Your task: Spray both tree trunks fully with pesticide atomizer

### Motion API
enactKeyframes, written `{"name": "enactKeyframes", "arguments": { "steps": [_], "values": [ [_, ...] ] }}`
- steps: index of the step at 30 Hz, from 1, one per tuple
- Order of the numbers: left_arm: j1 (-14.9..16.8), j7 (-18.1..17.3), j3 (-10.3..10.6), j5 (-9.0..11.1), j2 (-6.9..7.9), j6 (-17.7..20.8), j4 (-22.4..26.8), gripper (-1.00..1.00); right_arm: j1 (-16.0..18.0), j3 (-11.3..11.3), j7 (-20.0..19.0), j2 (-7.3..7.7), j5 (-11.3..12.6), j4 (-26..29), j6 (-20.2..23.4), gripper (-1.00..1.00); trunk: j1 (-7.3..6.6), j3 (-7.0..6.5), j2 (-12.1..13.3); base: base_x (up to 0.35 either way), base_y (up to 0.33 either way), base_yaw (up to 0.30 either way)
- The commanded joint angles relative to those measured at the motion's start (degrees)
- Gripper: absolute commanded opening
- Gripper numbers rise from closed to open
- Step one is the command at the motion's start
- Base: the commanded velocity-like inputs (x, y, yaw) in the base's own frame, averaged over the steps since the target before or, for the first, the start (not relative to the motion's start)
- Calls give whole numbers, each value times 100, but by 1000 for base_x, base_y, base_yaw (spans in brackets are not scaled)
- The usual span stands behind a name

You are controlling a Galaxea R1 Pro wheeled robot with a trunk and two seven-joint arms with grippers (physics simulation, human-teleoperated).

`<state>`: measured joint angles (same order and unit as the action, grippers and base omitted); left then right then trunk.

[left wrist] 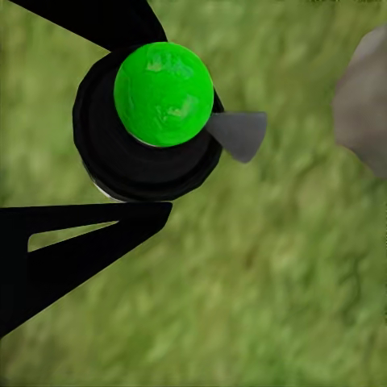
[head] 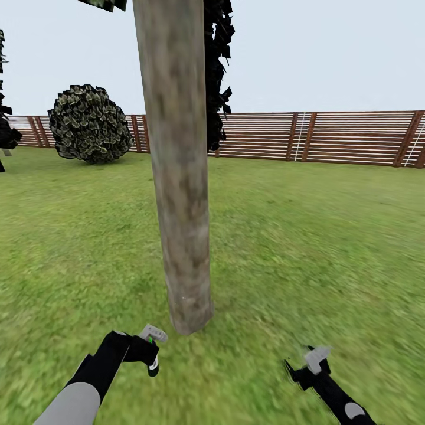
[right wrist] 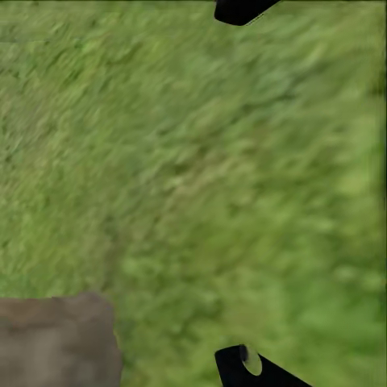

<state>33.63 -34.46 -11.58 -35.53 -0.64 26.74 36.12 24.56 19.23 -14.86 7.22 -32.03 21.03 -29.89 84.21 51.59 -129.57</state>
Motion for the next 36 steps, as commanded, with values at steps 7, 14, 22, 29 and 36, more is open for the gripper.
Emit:
{"name": "enactKeyframes", "arguments": {
  "steps": [7, 14, 22, 29, 36],
  "values": [
    [4, -21, -62, 301, 11, 64, 340, -100, -104, 1830, 601, -32, -34, -456, -26, 100, -1, 6, -3, 106, -20, 0],
    [4, -8, -50, 414, 1, 94, 369, -100, -118, 1869, 1994, -71, -66, -1381, -26, 100, -1, 6, -3, 197, -194, 0],
    [56, 1, -40, 409, -53, 700, 571, -100, -118, 1857, 1988, -72, -67, -1426, -26, 100, -1, 6, -3, -152, -100, 0],
    [697, -23, 16, 390, 220, 2271, 866, -100, -118, 1856, 1986, -72, -68, -1421, -27, 100, -1, 6, -3, -6, -1, 0],
    [1171, -24, 150, 409, -210, 2458, 864, -100, -118, 1854, 1987, -72, -68, -1418, -26, 100, -1, 6, -3, 0, 0, 0]
  ]
}}
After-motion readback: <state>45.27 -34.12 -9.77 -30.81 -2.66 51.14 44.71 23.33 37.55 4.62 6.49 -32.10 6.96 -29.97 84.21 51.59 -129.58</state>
